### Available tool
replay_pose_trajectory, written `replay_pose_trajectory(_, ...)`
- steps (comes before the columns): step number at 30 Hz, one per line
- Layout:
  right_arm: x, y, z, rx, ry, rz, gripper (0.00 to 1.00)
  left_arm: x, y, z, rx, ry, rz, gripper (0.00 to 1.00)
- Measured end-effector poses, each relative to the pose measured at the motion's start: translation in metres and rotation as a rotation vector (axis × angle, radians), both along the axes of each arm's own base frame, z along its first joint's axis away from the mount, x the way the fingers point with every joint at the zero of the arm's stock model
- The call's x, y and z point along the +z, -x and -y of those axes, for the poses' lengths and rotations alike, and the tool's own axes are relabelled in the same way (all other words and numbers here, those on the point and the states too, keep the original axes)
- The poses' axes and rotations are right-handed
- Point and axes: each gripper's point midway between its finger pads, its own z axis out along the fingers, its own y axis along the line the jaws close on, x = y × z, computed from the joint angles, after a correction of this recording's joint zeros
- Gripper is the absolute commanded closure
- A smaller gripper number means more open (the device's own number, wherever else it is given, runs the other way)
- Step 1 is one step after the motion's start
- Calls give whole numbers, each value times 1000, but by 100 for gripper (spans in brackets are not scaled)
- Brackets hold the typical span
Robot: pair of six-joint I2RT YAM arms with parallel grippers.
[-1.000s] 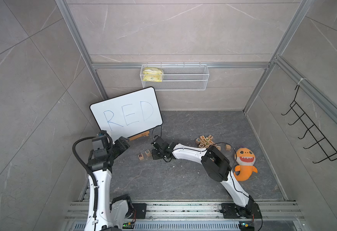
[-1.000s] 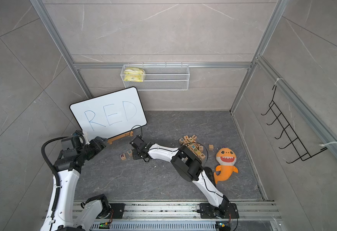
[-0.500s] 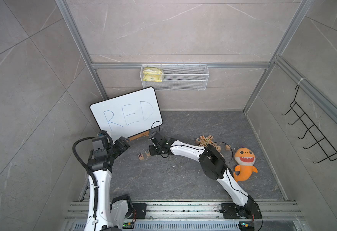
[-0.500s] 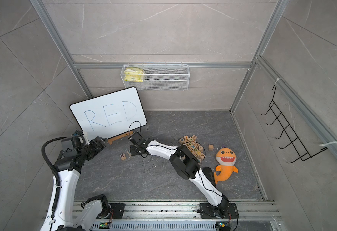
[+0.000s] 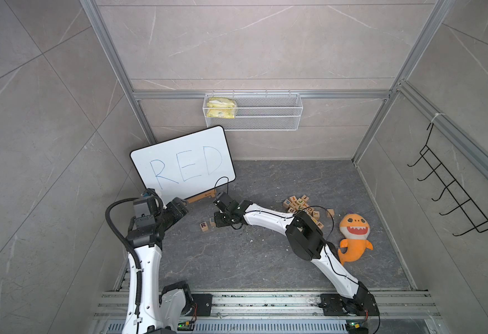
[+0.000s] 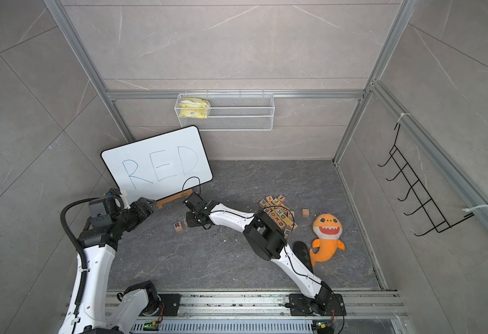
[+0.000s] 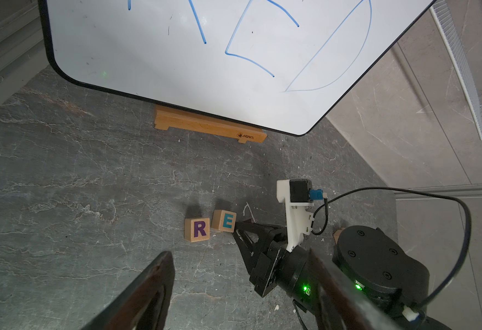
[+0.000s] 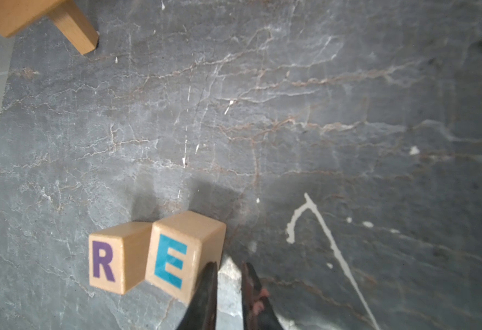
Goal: Assemble the uppercase word "red" with letter blocks
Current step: Adjust the letter block at the center of the board.
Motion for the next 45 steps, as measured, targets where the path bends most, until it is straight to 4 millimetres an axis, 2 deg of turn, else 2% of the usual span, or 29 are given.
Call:
replay_pose_trajectory(8,1,-2,1,-9,12,8,79,0,0,0,0,0,0,24)
replay_pose_trajectory(17,11,-14,-9,-22,9,31,79,-2,0,0,0,2,-4,24)
replay_pose_trajectory(27,-6,-12,-7,-21,48,4,79,-2,0,0,0,2,-3,24)
replay_pose_trajectory(37,-7,-14,-6,-26,53,11,79,-2,0,0,3,4,-4,24)
replay_pose_trajectory(42,-2,-11,12,-36,102,39,77,-1,0,1,-2,8,-1,26)
replay_pose_trajectory(45,19,-4,32,-43,126,67,77,0,-2,5,-22,24,12,27)
